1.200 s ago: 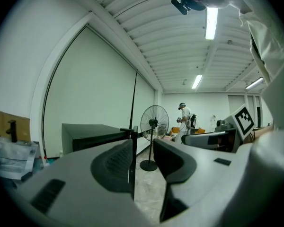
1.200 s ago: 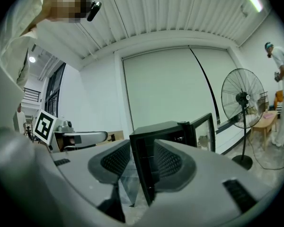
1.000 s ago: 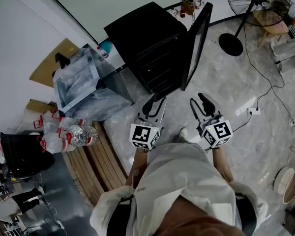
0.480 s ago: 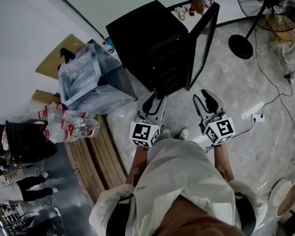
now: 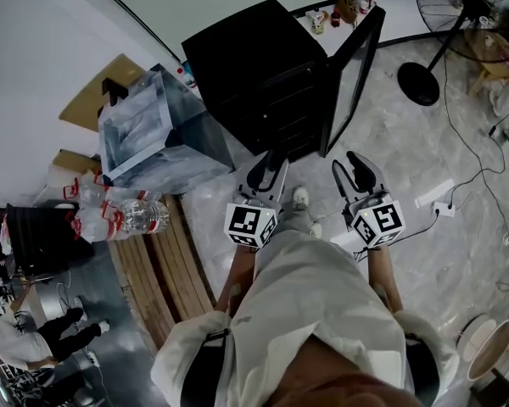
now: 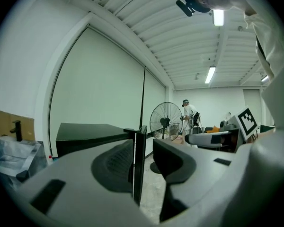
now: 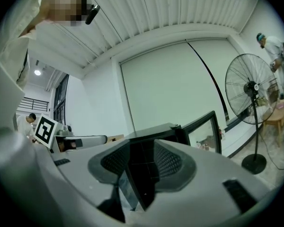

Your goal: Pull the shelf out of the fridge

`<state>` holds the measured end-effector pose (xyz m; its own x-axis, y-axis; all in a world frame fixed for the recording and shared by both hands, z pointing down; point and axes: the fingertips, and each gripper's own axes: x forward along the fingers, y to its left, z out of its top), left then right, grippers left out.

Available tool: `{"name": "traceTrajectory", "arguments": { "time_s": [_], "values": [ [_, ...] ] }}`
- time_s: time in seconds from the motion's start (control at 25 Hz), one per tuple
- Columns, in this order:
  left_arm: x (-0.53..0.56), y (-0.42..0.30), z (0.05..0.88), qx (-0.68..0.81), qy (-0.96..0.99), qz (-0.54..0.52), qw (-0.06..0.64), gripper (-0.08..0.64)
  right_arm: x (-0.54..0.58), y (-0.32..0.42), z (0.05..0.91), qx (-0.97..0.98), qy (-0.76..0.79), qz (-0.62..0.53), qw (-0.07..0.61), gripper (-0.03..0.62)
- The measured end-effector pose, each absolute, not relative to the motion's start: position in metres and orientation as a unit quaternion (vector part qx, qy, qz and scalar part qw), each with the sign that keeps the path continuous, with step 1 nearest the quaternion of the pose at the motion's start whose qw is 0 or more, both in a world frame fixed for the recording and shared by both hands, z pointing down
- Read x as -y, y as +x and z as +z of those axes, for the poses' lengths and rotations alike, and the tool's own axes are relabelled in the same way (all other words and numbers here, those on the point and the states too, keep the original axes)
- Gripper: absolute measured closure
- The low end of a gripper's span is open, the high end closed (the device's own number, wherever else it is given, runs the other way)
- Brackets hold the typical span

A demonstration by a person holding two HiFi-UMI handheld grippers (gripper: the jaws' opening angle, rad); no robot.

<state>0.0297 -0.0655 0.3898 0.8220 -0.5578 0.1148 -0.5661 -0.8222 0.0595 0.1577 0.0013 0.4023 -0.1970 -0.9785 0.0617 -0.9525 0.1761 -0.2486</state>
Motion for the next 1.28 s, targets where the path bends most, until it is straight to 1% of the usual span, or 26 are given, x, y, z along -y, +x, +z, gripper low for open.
{"name": "traceTrajectory", "arguments": {
  "time_s": [0.56,1.0,1.28],
  "values": [
    [0.138,0.044,0.417,0.312,0.946,0.036,0.078,0.426,0.074,0.172,0.421,-0.775,-0.617,-0.134,0.026,0.436],
    [0.191,0.039,0.460,0.327,0.935,0.048,0.124,0.427,0.146,0.170,0.455,-0.783,-0.596,-0.178,0.000,0.436],
    [0.219,0.032,0.488,0.337,0.926,0.045,0.163,0.426,0.178,0.164,0.489,-0.777,-0.586,-0.228,-0.002,0.436]
  ]
}}
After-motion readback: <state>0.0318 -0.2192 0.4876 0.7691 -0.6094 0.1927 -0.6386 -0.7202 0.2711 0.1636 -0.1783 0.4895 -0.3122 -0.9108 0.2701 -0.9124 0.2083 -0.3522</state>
